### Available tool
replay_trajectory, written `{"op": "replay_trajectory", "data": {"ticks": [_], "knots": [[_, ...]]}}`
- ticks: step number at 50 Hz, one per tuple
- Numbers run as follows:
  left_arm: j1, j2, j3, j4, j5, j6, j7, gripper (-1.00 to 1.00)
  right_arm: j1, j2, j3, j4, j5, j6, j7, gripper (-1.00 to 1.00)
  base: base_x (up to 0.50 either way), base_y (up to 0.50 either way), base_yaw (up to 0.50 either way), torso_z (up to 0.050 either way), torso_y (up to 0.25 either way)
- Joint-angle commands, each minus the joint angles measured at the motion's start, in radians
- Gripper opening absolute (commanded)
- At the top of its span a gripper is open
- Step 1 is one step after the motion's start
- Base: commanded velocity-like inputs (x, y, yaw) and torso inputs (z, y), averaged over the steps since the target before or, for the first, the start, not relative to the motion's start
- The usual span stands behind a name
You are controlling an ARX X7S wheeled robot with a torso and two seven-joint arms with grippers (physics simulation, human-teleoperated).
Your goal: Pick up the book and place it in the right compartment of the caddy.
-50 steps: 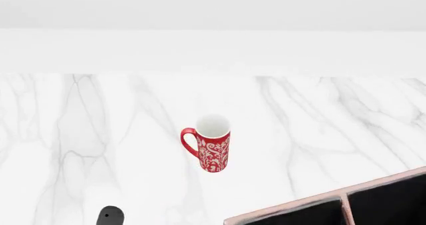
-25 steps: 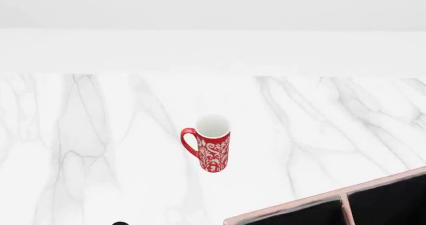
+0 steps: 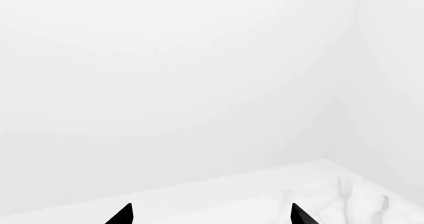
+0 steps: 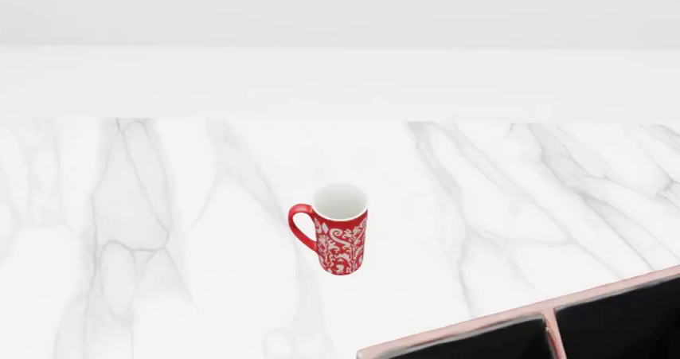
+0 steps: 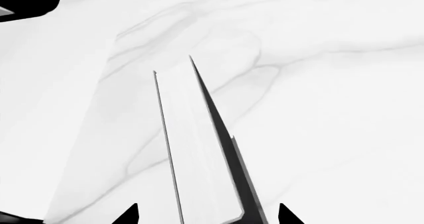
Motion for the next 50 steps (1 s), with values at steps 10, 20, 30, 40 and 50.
{"op": "replay_trajectory", "data": {"ticks": [10,20,30,40,50], "knots": [[0.006,0.027,-0.014,-0.006,0.020,0.015,0.025,1.00,-0.021,-0.029,0.007,0.071,-0.034,-0.051,-0.053,1.00,0.00,0.00,0.00,0.000,0.000],[0.005,0.030,-0.005,-0.008,0.021,0.020,0.022,1.00,-0.026,-0.025,-0.001,0.064,-0.042,-0.067,-0.058,-1.00,0.00,0.00,0.00,0.000,0.000],[0.003,0.032,-0.001,-0.003,0.020,0.016,0.019,1.00,-0.026,-0.025,-0.001,0.065,-0.042,-0.071,-0.054,-1.00,0.00,0.00,0.00,0.000,0.000],[0.005,0.031,-0.008,-0.006,0.018,0.018,0.022,1.00,-0.025,-0.027,0.022,0.060,-0.034,-0.073,-0.024,-1.00,0.00,0.00,0.00,0.000,0.000],[0.006,0.035,-0.002,-0.005,0.017,0.020,0.022,1.00,0.014,-0.068,0.234,0.066,0.068,-0.043,0.189,-1.00,0.00,0.00,0.00,0.000,0.000]]}}
